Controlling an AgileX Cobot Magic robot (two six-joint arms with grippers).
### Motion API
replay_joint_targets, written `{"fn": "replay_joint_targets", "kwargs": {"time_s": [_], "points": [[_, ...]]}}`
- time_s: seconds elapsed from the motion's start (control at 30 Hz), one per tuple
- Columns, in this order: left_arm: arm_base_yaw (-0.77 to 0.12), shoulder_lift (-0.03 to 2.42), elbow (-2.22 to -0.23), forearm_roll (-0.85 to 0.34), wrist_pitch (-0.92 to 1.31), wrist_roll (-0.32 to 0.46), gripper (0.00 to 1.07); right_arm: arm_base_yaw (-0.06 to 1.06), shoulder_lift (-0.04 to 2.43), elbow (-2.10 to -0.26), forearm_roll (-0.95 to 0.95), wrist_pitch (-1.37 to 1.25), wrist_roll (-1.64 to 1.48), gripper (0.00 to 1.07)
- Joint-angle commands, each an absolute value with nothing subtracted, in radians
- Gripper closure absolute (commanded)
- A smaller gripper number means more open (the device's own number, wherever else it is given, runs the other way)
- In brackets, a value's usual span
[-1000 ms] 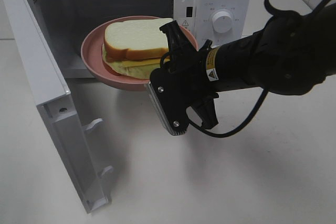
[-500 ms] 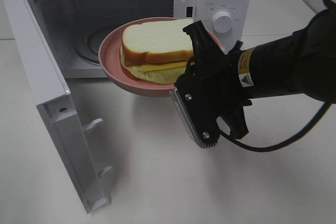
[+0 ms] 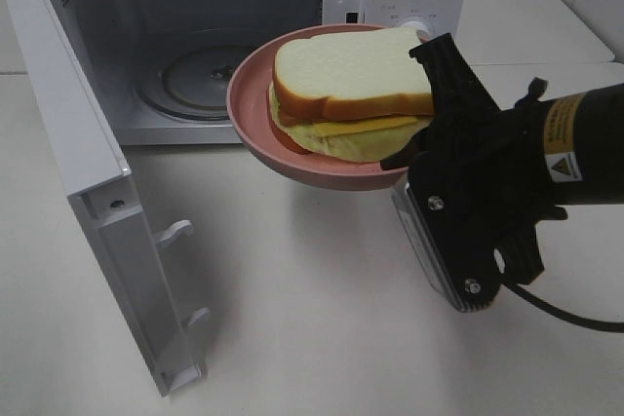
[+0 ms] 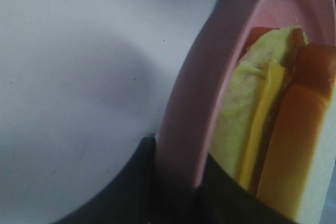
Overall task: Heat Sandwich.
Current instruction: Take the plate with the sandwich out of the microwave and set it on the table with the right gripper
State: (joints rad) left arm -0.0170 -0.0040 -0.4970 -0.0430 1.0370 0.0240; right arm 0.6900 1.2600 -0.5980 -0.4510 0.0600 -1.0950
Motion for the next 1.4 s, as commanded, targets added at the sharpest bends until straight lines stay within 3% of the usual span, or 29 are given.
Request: {"fn": "replay_joint_targets", "kwargs": {"time_s": [0.03,0.83,1.4], "points": [[-0.013,-0.026,-0.493,-0.041,1.029,0.025,0.06,0.688,1.191,-0.574,-0.457,0.065,-1.096,1.05],[-0.013,-0.026,-0.493,-0.041,1.029,0.025,0.06,0.688,0.791,-0.366,-0.432,0.293,-1.018,1.05],[-0.013,-0.026,-0.493,-0.041,1.029,0.025,0.06,0.688,0.757,-0.340,-0.534,0.460,-0.770,1.05]]}}
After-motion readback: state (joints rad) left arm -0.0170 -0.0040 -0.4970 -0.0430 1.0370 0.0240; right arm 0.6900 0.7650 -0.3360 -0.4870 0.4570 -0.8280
